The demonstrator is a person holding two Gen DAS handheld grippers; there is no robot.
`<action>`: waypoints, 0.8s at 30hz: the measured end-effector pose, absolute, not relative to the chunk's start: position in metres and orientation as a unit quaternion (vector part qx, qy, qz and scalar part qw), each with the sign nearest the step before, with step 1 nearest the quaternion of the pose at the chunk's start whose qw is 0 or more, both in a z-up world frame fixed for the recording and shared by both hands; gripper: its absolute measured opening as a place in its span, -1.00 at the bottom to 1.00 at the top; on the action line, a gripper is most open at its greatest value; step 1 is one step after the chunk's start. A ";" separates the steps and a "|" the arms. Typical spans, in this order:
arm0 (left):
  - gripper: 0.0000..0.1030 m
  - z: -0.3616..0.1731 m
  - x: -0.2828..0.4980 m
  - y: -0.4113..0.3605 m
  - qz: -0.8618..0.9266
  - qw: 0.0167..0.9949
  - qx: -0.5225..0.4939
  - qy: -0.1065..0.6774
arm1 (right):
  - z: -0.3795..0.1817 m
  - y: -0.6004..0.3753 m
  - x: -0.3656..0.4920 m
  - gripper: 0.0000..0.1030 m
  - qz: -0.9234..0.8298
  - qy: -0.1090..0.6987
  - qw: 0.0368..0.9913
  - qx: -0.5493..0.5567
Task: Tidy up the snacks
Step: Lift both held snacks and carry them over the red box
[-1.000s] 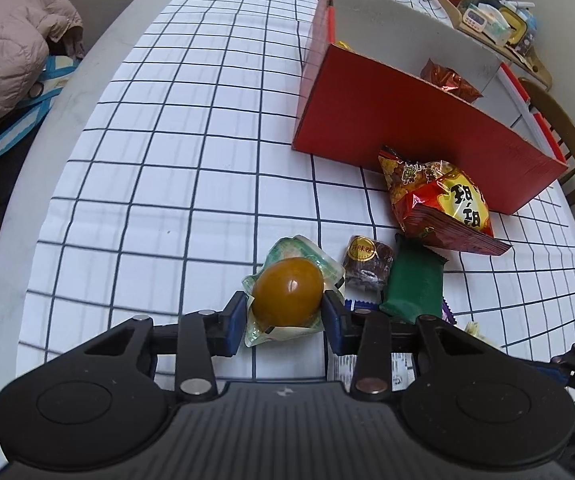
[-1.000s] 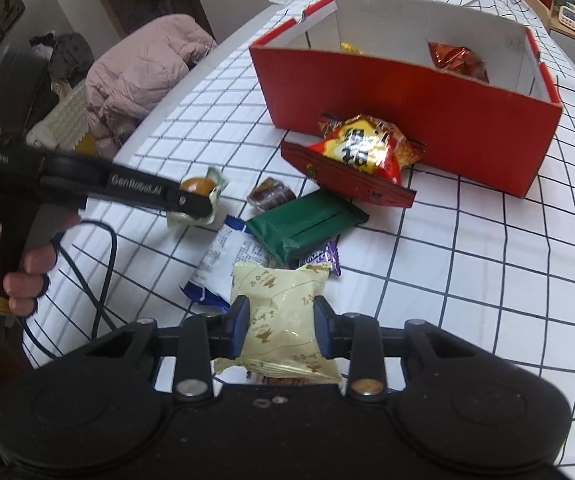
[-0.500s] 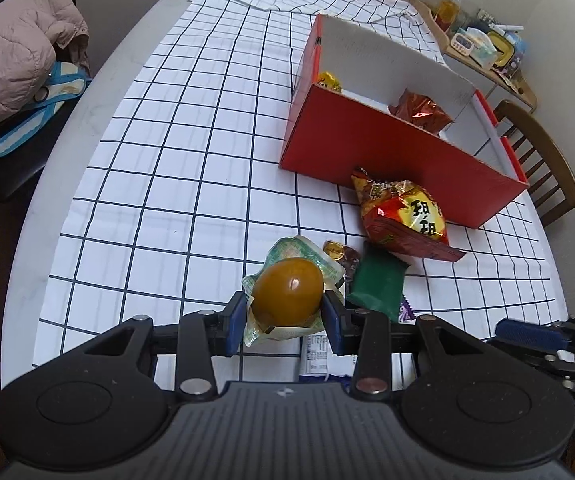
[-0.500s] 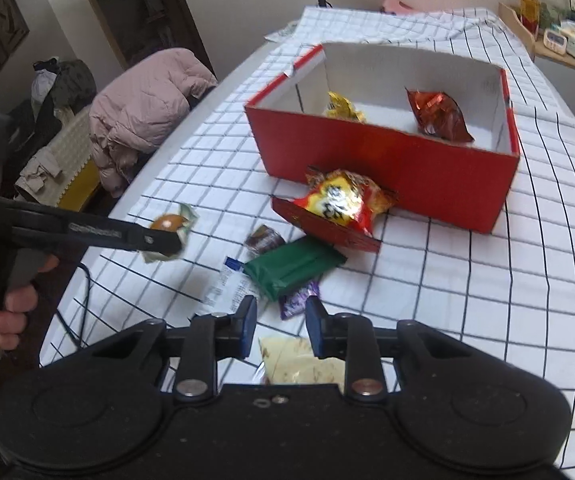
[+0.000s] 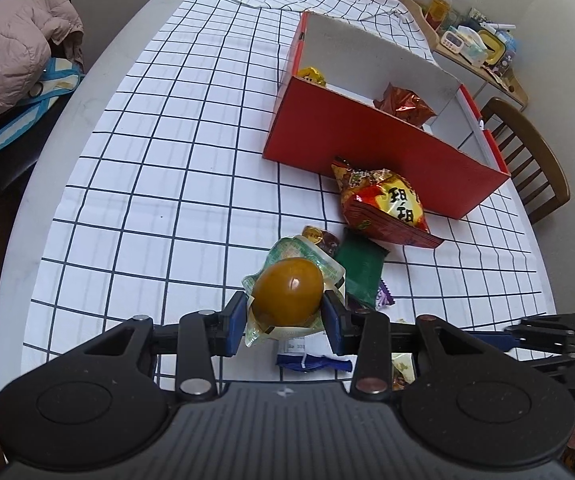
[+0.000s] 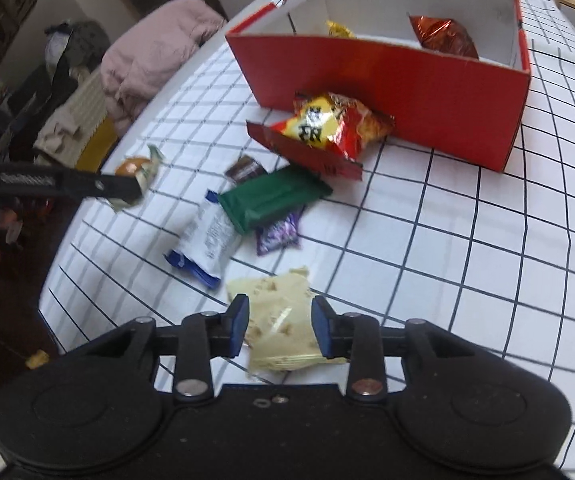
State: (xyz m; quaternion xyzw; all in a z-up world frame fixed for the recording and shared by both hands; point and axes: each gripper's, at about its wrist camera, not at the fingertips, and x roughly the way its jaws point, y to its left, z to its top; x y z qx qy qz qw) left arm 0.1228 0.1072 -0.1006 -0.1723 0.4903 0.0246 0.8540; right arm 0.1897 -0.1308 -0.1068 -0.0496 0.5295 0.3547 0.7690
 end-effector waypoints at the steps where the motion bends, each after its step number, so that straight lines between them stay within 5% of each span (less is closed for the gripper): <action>1: -0.24 -0.100 0.122 0.107 0.024 0.854 -0.173 0.490 | -0.110 -0.130 0.191 -0.33 0.358 0.531 0.766 -0.054; 4: -0.24 -0.098 0.122 0.106 0.025 0.854 -0.174 0.490 | -0.113 -0.127 0.192 -0.20 0.382 0.526 0.757 -0.066; 8: -0.24 -0.100 0.120 0.108 0.030 0.852 -0.179 0.492 | -0.119 -0.118 0.195 0.68 0.394 0.521 0.752 -0.094; 13: -0.24 -0.102 0.120 0.111 0.037 0.849 -0.186 0.494 | -0.127 -0.112 0.197 0.65 0.406 0.528 0.738 -0.106; 24: -0.24 -0.106 0.119 0.111 0.042 0.845 -0.190 0.497 | -0.134 -0.113 0.192 0.04 0.409 0.535 0.730 -0.115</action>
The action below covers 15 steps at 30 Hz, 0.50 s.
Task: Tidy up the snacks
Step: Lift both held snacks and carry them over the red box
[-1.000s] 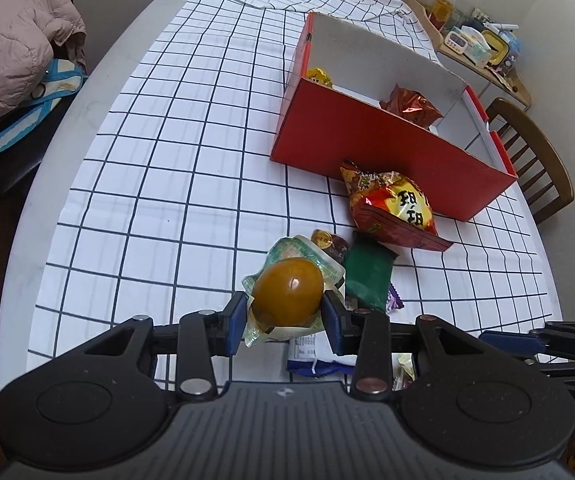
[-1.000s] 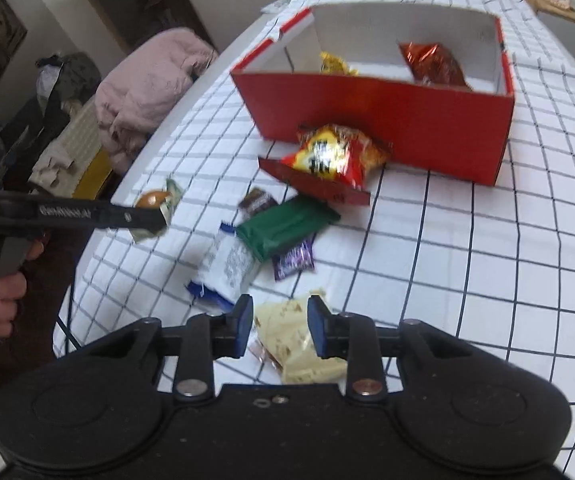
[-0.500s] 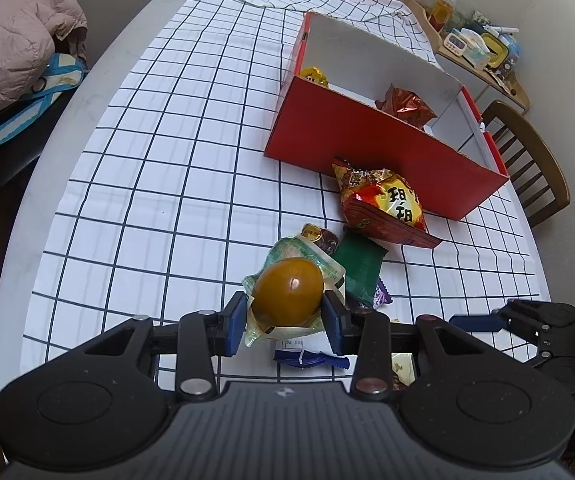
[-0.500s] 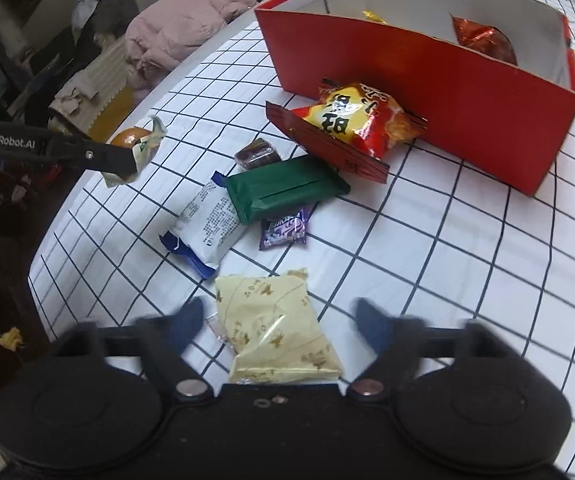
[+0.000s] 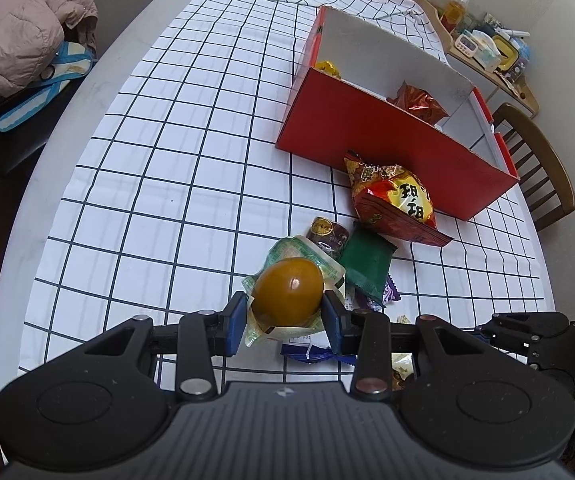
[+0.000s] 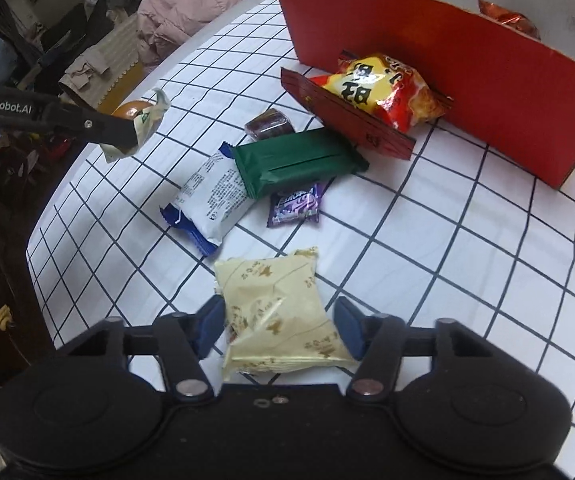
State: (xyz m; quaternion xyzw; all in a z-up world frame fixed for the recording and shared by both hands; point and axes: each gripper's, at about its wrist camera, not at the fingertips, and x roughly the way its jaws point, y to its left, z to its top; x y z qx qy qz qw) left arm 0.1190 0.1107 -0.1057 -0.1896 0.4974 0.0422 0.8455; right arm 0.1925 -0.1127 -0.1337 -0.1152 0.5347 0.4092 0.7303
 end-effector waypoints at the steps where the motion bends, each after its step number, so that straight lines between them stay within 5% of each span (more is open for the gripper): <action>1: -0.24 -0.106 0.119 0.110 0.041 0.846 -0.189 0.497 | -0.132 -0.114 0.192 0.02 0.406 0.534 0.733 -0.113; 15: -0.24 -0.086 0.123 0.094 0.023 0.859 -0.175 0.480 | -0.077 -0.133 0.184 -0.08 0.370 0.484 0.789 -0.077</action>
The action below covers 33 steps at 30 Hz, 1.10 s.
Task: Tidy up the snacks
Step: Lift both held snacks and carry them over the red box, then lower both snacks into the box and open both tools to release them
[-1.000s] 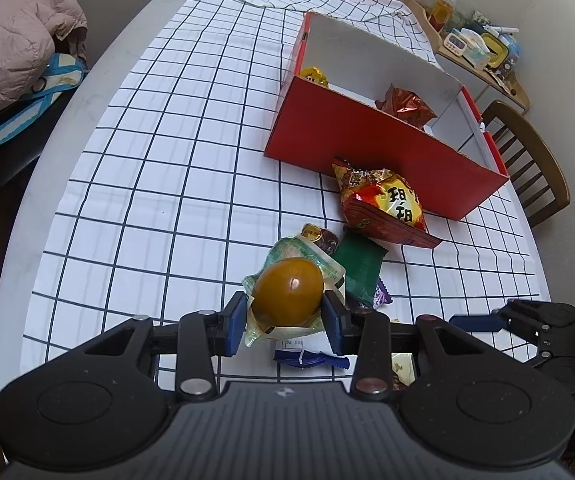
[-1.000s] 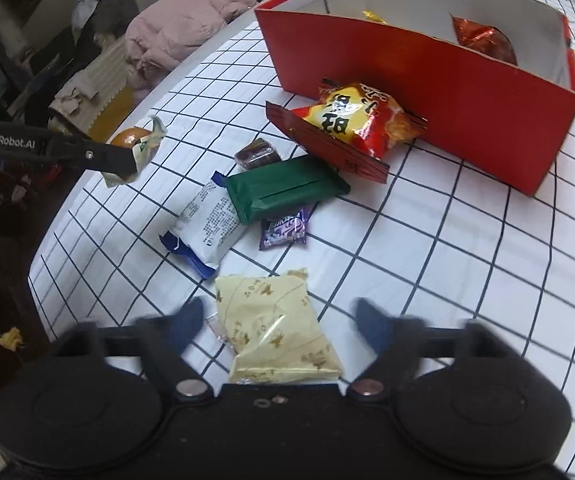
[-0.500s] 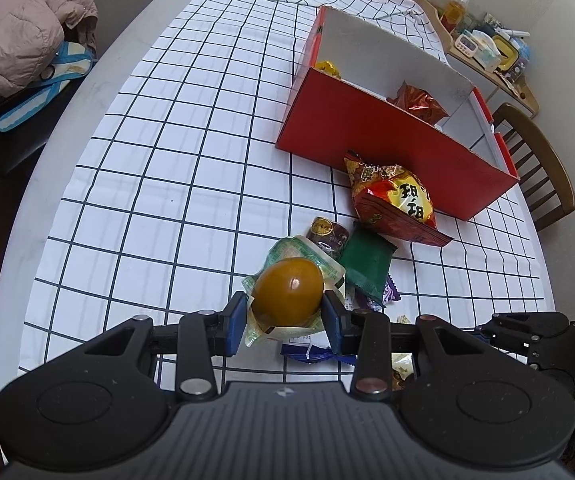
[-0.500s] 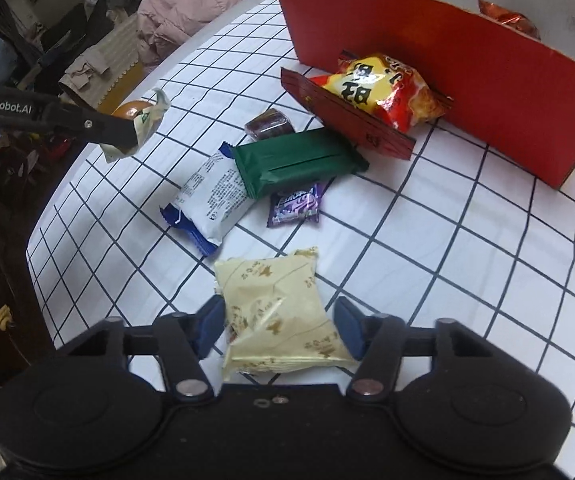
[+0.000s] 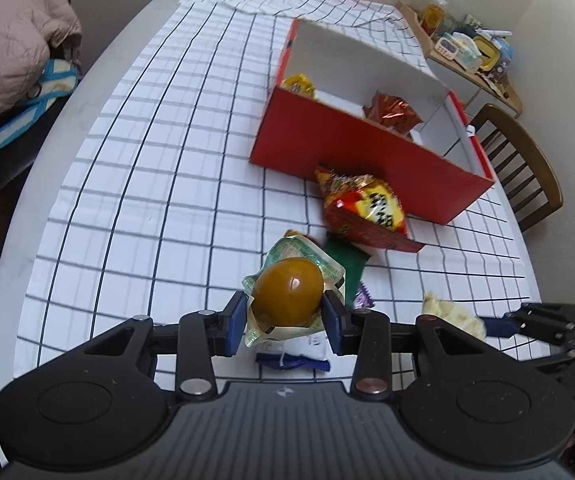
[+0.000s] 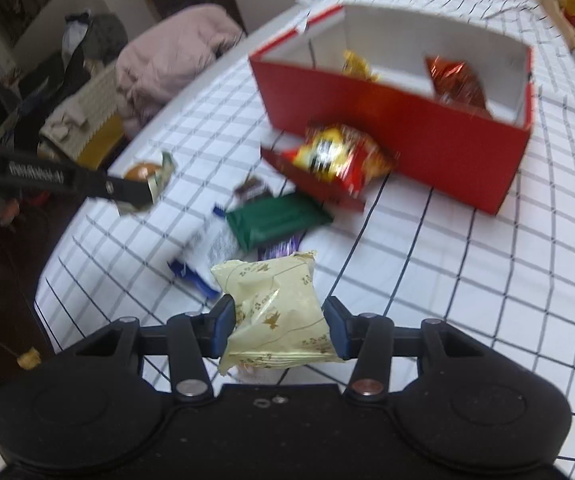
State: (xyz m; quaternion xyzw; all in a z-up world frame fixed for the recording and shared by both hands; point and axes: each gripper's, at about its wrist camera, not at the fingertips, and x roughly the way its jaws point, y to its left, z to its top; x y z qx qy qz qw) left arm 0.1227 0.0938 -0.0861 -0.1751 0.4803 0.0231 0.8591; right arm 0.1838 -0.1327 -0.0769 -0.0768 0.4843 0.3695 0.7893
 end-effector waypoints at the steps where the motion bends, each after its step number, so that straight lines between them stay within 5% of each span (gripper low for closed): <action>1: -0.24 -0.082 0.123 0.091 0.021 0.862 -0.171 0.477 | -0.070 -0.134 0.184 -0.08 0.367 0.478 0.794 -0.075; 15: -0.24 -0.025 0.167 0.066 0.004 0.890 -0.137 0.435 | -0.004 -0.145 0.224 -0.08 0.320 0.401 0.858 -0.038; 33: -0.24 -0.006 0.288 0.051 0.045 0.892 -0.086 0.442 | 0.006 -0.143 0.327 -0.08 0.250 0.384 0.888 -0.037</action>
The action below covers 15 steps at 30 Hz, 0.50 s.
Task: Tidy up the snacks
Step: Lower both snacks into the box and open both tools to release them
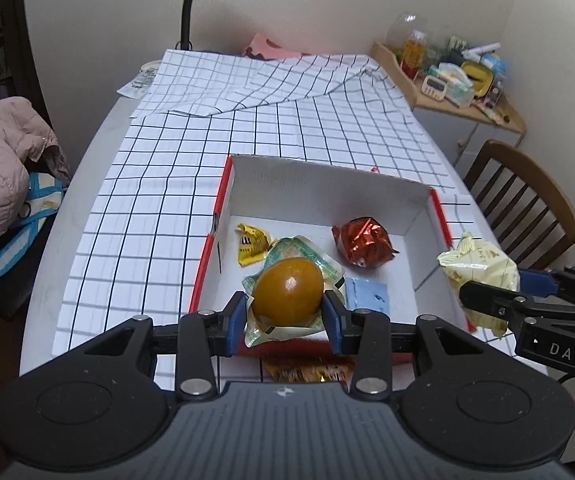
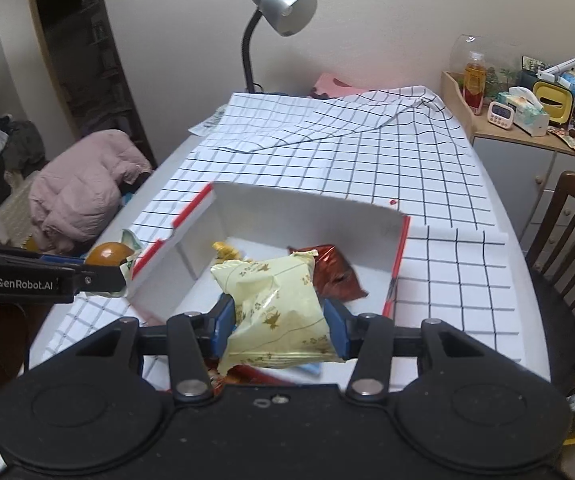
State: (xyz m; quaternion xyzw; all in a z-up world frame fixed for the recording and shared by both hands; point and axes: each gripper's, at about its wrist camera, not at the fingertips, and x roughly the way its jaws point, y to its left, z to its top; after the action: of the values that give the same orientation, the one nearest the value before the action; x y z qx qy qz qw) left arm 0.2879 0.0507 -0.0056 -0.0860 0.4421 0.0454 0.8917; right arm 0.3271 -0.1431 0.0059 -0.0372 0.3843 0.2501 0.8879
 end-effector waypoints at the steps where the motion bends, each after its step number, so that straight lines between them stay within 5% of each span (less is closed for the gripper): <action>1: -0.24 -0.008 0.294 0.051 0.051 0.890 -0.084 0.444 | 0.004 -0.142 0.334 -0.08 0.246 0.387 0.888 -0.040; 15: -0.23 -0.058 0.377 0.048 0.076 0.847 -0.039 0.524 | -0.046 -0.110 0.404 -0.08 0.232 0.469 0.850 -0.065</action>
State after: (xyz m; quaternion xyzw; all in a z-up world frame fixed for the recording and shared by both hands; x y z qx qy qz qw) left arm 0.3765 0.0485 -0.0585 -0.0391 0.5243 0.0761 0.8472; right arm 0.4037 -0.1096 -0.0462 -0.0648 0.4692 0.2320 0.8496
